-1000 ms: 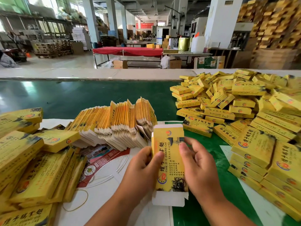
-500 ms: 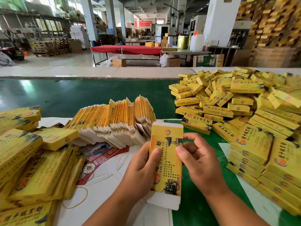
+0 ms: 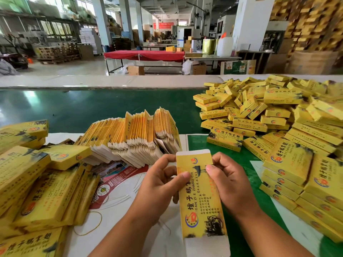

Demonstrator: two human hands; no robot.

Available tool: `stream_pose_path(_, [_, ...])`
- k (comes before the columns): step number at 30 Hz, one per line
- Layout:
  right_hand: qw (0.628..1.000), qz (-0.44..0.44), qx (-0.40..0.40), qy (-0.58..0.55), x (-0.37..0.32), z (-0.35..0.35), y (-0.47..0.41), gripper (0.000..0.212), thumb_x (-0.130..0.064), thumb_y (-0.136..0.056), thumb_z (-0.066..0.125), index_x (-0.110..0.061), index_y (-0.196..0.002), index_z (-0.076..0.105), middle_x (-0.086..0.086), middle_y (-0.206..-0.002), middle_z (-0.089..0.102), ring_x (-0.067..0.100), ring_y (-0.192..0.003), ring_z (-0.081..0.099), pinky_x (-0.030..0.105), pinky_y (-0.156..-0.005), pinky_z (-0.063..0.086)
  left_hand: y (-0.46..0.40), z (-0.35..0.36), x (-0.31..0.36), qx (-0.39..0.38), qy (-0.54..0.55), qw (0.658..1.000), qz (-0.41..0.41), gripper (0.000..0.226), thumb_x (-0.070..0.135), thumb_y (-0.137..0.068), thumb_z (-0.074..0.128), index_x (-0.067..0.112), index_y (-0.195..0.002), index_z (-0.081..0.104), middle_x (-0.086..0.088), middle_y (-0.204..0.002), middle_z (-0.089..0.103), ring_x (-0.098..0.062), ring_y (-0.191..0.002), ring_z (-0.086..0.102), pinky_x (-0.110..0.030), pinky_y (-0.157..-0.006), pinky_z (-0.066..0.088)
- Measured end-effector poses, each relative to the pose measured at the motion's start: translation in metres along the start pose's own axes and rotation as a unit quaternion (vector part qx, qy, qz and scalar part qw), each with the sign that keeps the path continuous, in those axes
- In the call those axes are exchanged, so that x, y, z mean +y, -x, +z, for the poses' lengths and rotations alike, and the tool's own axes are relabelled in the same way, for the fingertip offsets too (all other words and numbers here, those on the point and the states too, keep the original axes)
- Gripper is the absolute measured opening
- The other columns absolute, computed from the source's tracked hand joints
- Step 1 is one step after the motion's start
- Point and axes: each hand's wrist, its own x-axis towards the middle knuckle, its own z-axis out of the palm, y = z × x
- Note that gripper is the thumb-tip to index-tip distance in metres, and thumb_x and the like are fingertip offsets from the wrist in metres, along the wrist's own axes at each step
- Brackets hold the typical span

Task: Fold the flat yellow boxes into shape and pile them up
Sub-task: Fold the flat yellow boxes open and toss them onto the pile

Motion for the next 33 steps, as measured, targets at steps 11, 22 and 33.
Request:
stream_pose_path(11, [0.997, 0.053, -0.005, -0.051, -0.003, -0.001, 0.001, 0.031, -0.037, -0.08, 0.059, -0.009, -0.072, 0.049, 0.009, -0.061, 0.048, 0.02, -0.054, 0.045, 0.03, -0.048, 0.04, 0.001, -0.001, 0.0, -0.042, 0.003, 0.999, -0.021, 0.015, 0.037, -0.08, 0.068, 0.023, -0.086, 0.071, -0.008, -0.082, 0.073, -0.023, -0.06, 0.055, -0.017, -0.046, 0.038])
stream_pose_path(22, [0.964, -0.063, 0.113, 0.231, -0.008, 0.003, 0.003, 0.033, -0.04, -0.09, 0.061, -0.02, -0.066, 0.049, 0.002, -0.054, 0.047, 0.009, -0.046, 0.04, 0.023, -0.043, 0.031, 0.005, 0.01, 0.006, 0.036, -0.181, 0.979, -0.092, 0.07, 0.059, -0.062, 0.075, 0.049, -0.126, 0.047, 0.022, -0.108, 0.064, -0.009, -0.091, 0.07, -0.03, -0.068, 0.061])
stream_pose_path(33, [0.97, -0.103, 0.116, 0.188, -0.017, 0.006, 0.004, 0.017, -0.03, -0.091, 0.059, -0.032, -0.108, 0.063, -0.009, -0.087, 0.064, 0.014, -0.082, 0.063, 0.032, -0.063, 0.055, 0.01, 0.006, 0.019, -0.116, 0.224, 0.94, -0.228, 0.034, -0.002, -0.07, 0.057, 0.007, -0.096, 0.075, -0.03, -0.107, 0.068, -0.04, -0.088, 0.071, -0.042, -0.068, 0.06])
